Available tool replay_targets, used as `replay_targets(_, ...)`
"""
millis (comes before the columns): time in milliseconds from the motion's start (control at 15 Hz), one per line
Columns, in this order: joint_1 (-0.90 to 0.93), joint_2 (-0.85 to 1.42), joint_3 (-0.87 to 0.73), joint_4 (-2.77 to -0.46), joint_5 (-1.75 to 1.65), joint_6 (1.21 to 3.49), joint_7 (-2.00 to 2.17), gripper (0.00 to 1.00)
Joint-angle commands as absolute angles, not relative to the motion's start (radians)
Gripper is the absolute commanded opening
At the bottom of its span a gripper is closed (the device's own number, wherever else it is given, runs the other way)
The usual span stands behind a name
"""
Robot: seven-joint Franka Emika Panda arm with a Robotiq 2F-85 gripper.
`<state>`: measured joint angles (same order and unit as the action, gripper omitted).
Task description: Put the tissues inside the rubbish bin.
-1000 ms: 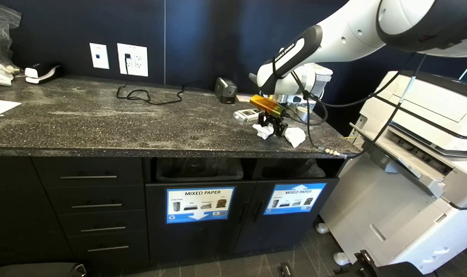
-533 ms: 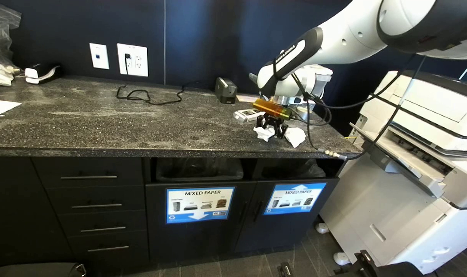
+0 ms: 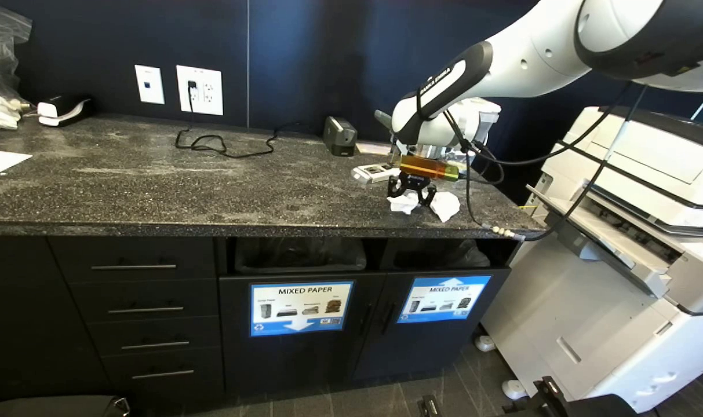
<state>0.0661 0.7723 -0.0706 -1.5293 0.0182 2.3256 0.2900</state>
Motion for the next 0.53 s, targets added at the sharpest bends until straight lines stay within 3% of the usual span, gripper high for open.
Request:
replay_targets(0, 0.034, 0.754, -0.031, -1.568, -0.004, 2.359, 0.104, 0.14)
replay_targets(467, -0.014, 0.639, 0.018, -1.728, -0.041, 2.348, -0.217, 0.14)
